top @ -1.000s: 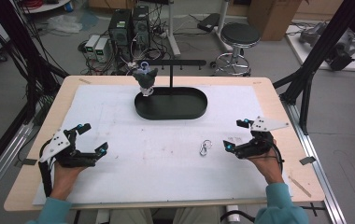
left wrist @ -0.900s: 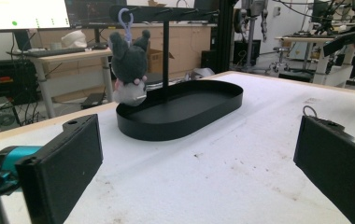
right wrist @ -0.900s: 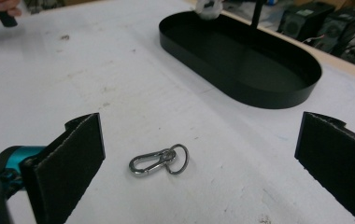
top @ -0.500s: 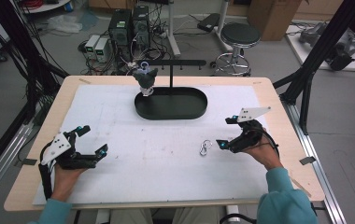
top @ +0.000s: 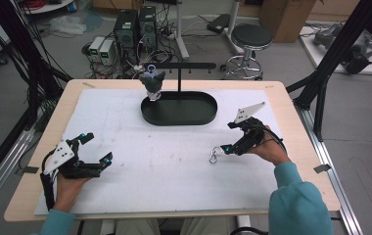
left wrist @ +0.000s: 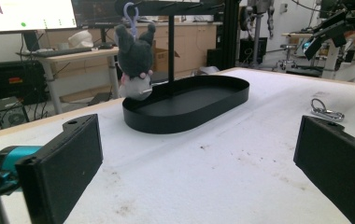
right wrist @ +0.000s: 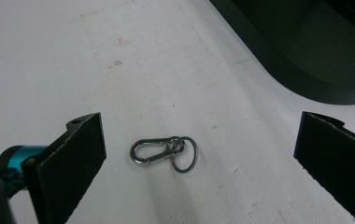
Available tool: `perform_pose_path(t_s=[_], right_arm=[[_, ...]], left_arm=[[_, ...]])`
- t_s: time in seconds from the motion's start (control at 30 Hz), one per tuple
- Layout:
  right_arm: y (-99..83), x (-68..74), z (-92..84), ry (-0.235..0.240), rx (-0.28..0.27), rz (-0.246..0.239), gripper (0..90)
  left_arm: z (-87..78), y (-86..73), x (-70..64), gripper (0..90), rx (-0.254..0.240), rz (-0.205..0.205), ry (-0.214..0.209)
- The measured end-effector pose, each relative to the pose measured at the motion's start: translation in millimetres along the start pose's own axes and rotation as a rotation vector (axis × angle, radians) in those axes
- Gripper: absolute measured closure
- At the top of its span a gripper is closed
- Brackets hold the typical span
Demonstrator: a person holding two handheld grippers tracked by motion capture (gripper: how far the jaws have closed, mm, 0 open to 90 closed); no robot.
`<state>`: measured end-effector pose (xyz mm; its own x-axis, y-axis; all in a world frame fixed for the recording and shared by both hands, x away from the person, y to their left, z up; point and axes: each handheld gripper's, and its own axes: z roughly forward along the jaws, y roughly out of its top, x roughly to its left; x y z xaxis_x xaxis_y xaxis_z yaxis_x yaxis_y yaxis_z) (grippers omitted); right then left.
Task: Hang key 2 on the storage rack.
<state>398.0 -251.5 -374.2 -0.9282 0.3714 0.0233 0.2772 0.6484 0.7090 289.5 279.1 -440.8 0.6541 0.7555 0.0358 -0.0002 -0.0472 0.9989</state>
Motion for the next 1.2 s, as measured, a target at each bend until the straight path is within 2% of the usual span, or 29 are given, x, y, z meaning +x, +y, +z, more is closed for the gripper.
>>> perform_pose_path(t_s=[0.17,0.3,0.5,0.73,0.8,1.0,1.2], right_arm=[[2.6,-1.7,6.2,0.032,0.046,-0.009,5.0],[5.1,-0.7,13.8,0.044,0.107,-0.027,5.0],[8.0,-3.4,22.1,0.053,0.169,-0.03,6.0],[5.5,-8.7,31.6,0.07,0.22,-0.015,7.6],[5.4,-9.5,32.7,0.087,0.226,-0.009,16.0],[4.2,-10.9,37.0,0.113,0.253,-0.001,18.6],[3.0,-12.8,41.3,0.136,0.268,0.006,26.2]], left_arm=[[-0.2,-1.4,-1.0,1.7,0.009,0.007,-0.001],[-1.9,-4.1,-2.0,1.7,0.001,0.013,0.008],[-3.5,-6.8,-2.7,1.7,-0.001,-0.001,0.013],[-3.4,-10.3,-1.7,1.7,-0.002,-0.006,0.019],[-3.4,-10.8,-1.3,1.7,-0.005,-0.003,0.021],[-3.0,-13.0,-0.4,1.7,0.003,-0.004,0.029],[-2.9,-13.9,-0.8,1.7,0.0,-0.005,0.032]])
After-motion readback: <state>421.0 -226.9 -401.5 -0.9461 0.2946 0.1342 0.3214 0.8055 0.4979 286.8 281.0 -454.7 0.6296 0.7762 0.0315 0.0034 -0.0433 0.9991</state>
